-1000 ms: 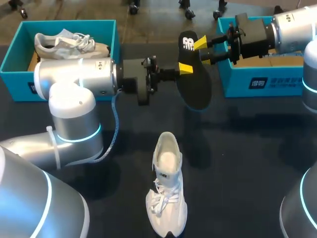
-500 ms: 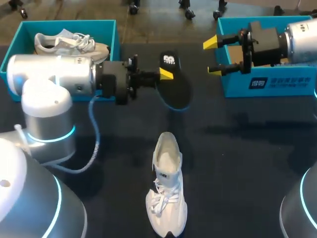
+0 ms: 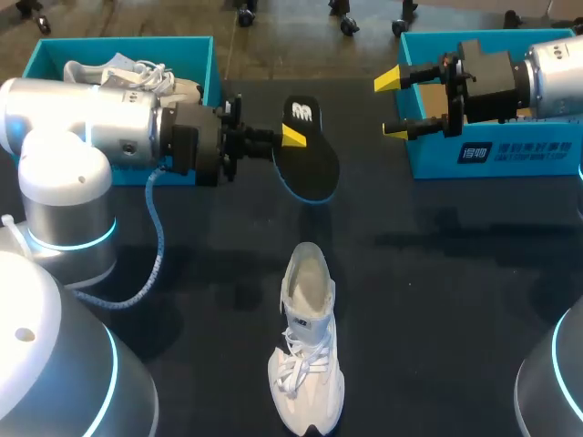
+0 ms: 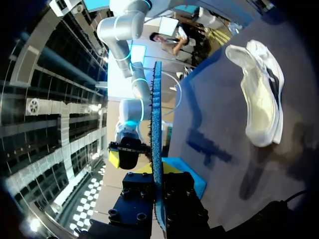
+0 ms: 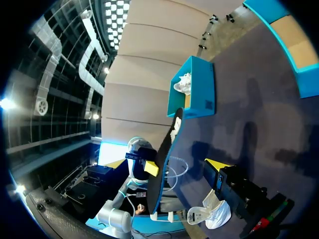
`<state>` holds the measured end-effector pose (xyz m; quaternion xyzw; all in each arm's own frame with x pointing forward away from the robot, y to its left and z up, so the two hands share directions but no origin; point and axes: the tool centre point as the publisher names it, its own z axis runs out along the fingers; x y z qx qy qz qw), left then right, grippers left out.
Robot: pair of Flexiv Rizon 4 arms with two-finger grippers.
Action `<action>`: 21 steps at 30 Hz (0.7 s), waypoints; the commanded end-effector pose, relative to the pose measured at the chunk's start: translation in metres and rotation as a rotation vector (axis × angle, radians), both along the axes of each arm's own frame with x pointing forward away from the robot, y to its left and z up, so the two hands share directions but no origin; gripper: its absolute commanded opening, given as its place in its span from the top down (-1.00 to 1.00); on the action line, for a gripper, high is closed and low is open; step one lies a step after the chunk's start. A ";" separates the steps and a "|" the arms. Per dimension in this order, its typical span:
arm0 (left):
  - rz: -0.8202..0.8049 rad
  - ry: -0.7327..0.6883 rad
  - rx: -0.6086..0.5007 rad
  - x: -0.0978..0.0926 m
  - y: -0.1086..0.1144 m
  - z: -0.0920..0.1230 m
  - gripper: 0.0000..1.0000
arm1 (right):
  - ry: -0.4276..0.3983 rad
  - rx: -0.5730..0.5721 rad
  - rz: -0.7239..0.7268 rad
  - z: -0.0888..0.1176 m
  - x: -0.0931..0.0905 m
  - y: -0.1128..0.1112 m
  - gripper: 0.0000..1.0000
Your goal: Take the shoe out of the shoebox, open the shoe tongue, remove and reinsert the insole, then place the shoe into the shoebox
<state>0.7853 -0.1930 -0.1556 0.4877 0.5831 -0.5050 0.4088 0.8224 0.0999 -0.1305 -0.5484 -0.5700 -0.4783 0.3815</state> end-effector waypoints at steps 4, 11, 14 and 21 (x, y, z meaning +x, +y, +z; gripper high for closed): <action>-0.026 0.438 -0.028 -0.002 0.009 0.012 1.00 | 0.000 -0.002 -0.001 -0.001 0.000 0.001 -1.00; -0.015 0.911 -0.070 0.001 0.021 0.017 1.00 | 0.000 -0.002 -0.001 -0.001 0.000 0.001 -1.00; -0.012 1.007 -0.094 0.002 0.022 0.022 1.00 | 0.000 -0.002 -0.001 -0.001 0.000 0.001 -1.00; 0.048 0.896 -0.100 0.004 0.021 0.029 1.00 | 0.000 -0.002 -0.001 -0.001 0.000 0.001 -1.00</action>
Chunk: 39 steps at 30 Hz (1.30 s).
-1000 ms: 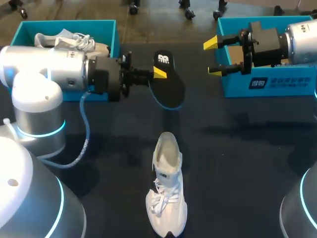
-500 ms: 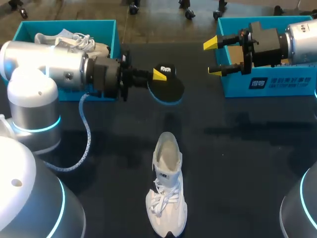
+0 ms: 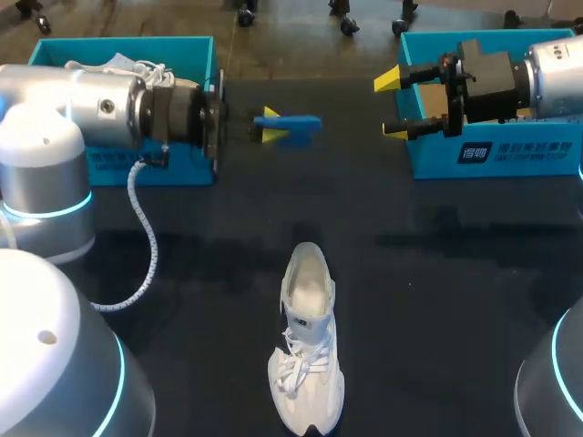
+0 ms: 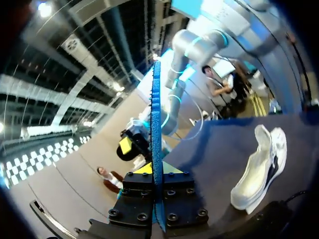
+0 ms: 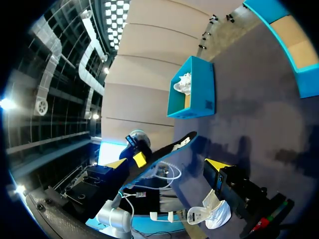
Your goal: Take the shoe out of the shoebox, open the shoe tongue, remove and reinsert the insole, then place the shoe into the shoebox
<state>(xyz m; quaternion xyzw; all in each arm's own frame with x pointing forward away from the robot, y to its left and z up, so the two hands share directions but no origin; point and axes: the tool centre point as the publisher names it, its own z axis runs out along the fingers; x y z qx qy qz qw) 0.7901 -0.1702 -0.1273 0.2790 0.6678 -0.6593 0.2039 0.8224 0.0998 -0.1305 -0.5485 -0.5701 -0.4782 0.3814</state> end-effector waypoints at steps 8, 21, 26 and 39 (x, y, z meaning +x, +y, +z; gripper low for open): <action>0.055 0.215 -0.013 -0.001 -0.001 0.001 1.00 | -0.001 -0.001 -0.001 -0.001 0.000 0.001 -1.00; 0.055 0.215 -0.013 -0.001 -0.001 0.001 1.00 | -0.001 -0.001 -0.001 -0.001 0.000 0.001 -1.00; 0.089 0.615 0.072 -0.004 -0.006 0.000 1.00 | -0.001 -0.001 -0.001 -0.001 0.000 0.001 -1.00; 0.119 1.099 0.176 -0.003 -0.012 -0.002 1.00 | -0.001 -0.001 -0.001 -0.001 0.000 0.001 -1.00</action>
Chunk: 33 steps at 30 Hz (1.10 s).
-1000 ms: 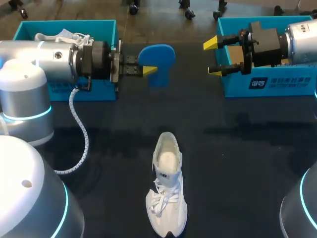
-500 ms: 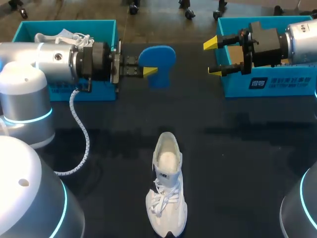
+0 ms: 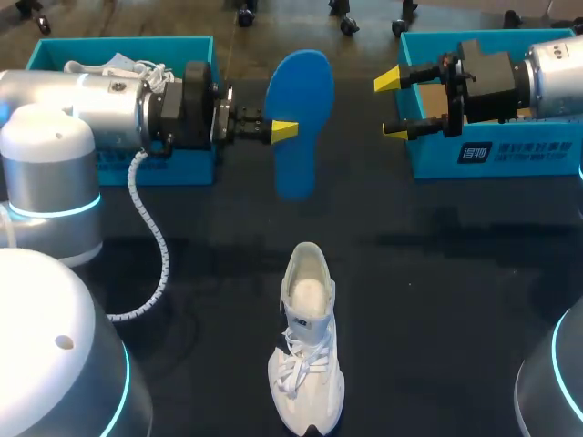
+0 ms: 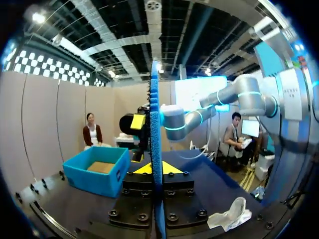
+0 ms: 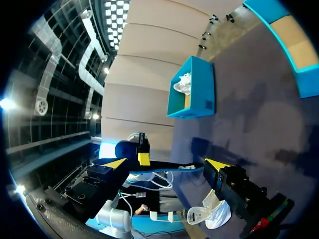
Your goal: Take the shoe out of the shoebox, open the shoe tongue, remove and reinsert the insole, then place the shoe into the shoebox
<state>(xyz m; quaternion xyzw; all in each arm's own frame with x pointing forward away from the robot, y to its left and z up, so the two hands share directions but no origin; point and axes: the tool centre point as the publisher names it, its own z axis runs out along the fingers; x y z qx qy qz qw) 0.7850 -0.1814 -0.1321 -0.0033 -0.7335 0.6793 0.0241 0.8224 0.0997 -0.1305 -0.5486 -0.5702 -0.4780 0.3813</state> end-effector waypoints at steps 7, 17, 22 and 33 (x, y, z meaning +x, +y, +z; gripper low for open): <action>0.004 0.381 0.083 0.002 -0.001 0.003 1.00 | -0.001 -0.001 -0.001 -0.001 0.000 0.001 -1.00; 0.117 0.972 0.122 0.041 -0.003 -0.012 1.00 | -0.001 -0.001 -0.001 -0.001 0.000 0.001 -1.00; 0.116 1.089 0.139 0.047 -0.004 -0.013 1.00 | -0.001 -0.001 -0.001 -0.001 0.000 0.001 -1.00; 0.102 1.221 0.127 0.046 0.005 -0.019 1.00 | -0.001 -0.001 -0.001 -0.001 0.000 0.001 -1.00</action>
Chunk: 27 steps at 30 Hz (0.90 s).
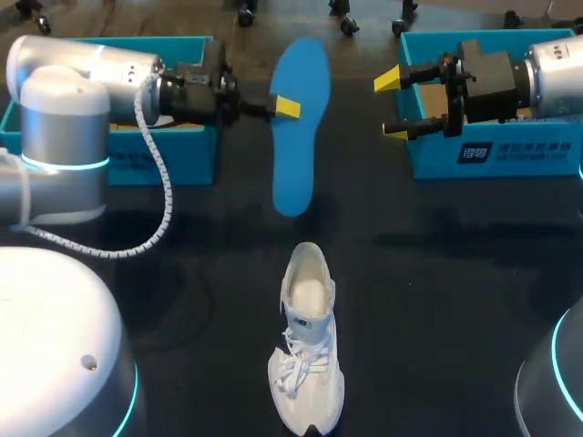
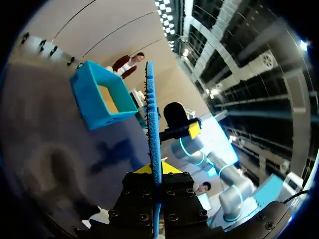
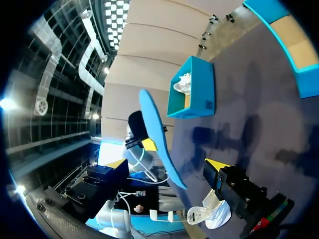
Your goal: Take the shoe out of the shoebox, open the shoe tongue, remove and reinsert the insole, then place the shoe into the shoebox
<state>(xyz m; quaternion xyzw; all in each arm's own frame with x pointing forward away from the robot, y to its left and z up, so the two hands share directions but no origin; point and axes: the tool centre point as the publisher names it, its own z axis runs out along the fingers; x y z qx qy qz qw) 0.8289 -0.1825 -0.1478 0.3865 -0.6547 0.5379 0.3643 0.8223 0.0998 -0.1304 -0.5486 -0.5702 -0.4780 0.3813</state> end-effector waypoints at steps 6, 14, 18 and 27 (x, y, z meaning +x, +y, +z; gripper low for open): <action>0.025 0.215 -0.028 0.013 0.011 -0.014 1.00 | 0.001 -0.027 0.007 0.000 0.002 0.001 -1.00; 0.067 0.262 -0.037 0.021 0.009 -0.021 1.00 | 0.035 -0.181 0.022 0.009 0.005 0.004 -1.00; 0.077 0.294 -0.045 0.021 0.007 -0.025 1.00 | 0.039 -0.273 0.029 0.018 0.006 0.006 -1.00; 0.100 0.357 -0.061 0.022 0.007 -0.028 1.00 | 0.080 -0.540 0.024 0.045 0.006 0.018 -1.00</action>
